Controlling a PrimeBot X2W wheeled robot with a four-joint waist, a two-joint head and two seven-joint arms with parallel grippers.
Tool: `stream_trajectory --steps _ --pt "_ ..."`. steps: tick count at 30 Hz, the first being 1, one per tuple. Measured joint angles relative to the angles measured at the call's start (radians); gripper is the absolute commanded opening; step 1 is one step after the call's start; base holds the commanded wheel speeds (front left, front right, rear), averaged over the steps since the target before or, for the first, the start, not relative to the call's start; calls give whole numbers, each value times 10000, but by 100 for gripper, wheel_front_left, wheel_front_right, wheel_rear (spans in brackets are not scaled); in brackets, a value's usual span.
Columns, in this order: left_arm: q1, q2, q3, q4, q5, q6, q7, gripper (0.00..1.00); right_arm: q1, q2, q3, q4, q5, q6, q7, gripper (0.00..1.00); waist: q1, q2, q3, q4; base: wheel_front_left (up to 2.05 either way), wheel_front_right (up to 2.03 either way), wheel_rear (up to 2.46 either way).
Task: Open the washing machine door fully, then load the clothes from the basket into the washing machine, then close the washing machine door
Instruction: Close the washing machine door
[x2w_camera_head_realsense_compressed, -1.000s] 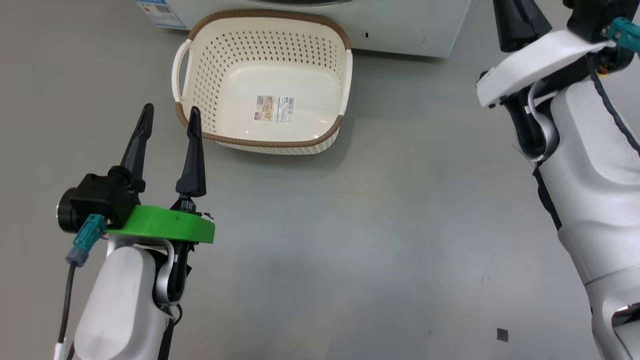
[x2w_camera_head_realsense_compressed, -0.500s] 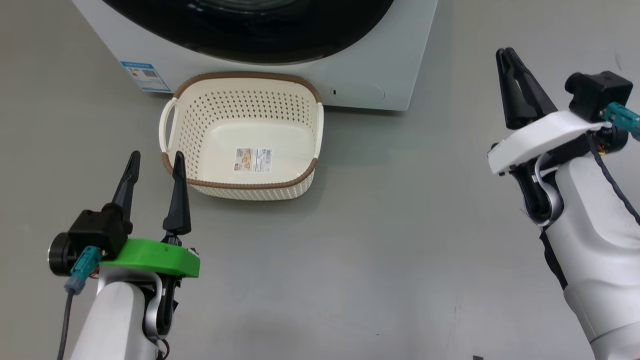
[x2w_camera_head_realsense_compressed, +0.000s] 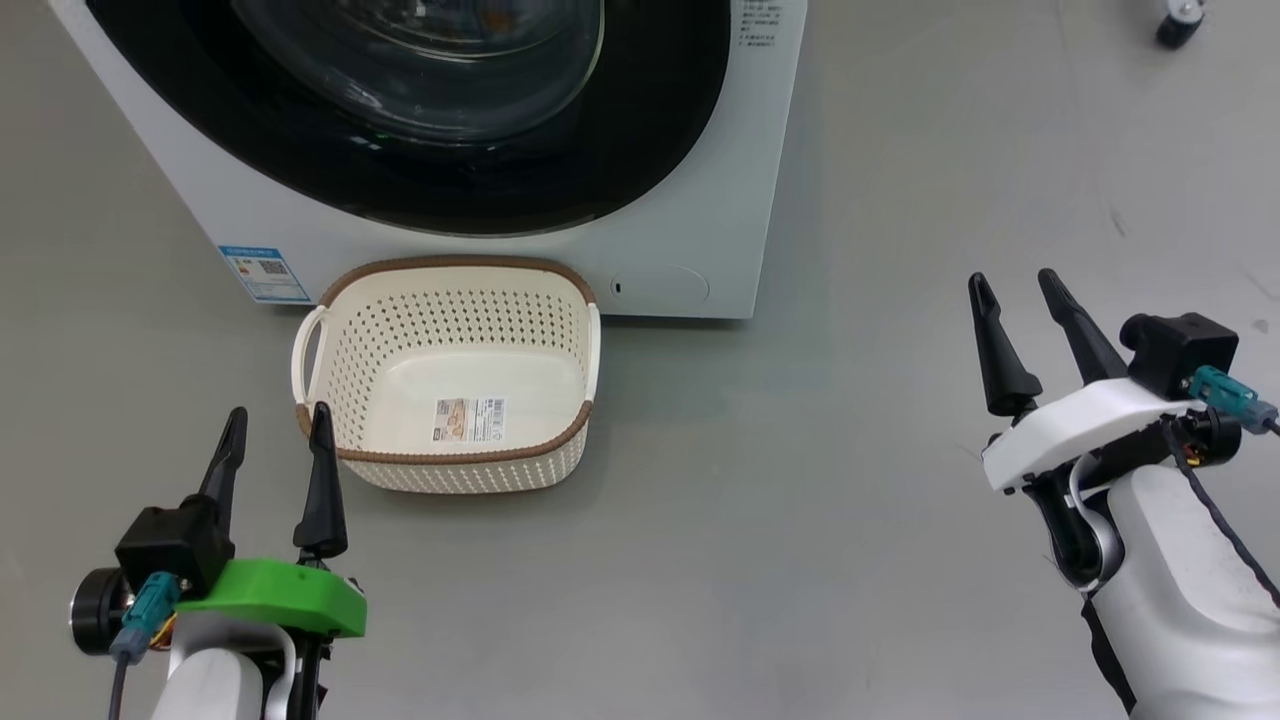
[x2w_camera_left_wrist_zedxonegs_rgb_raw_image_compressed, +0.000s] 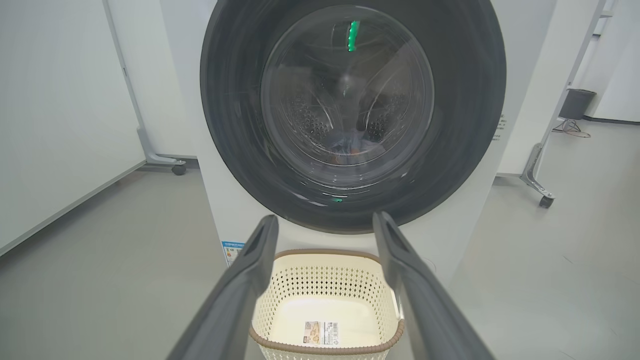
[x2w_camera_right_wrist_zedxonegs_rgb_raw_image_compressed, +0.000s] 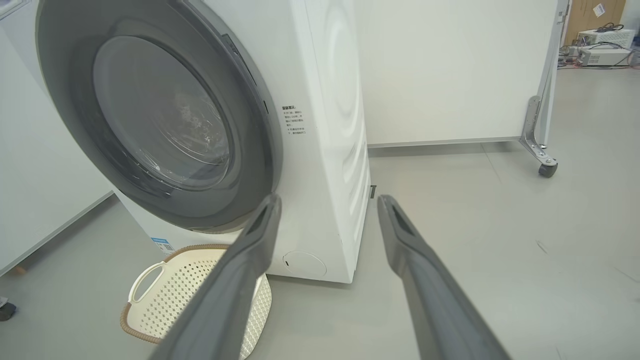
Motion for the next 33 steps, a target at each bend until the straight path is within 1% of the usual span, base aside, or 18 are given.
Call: stream_trajectory --steps 8,17,23,33 --pt "564 44 119 186 73 0 2 100 1059 2 -150 -487 -121 0 0 100 0 0 -588 -440 0 0 0" --pt "999 52 328 238 173 0 2 100 2164 40 -407 -1120 -270 0 0 100 0 -1 -950 -881 0 0 0" --pt "1063 50 389 259 186 0 2 100 2770 140 -502 -1584 -468 -2 0 100 0 0 -1024 -981 0 0 0" --pt "1263 46 558 259 186 -2 2 100 3204 351 -635 -2324 -755 -13 0 100 0 0 -1064 -1023 0 0 0"
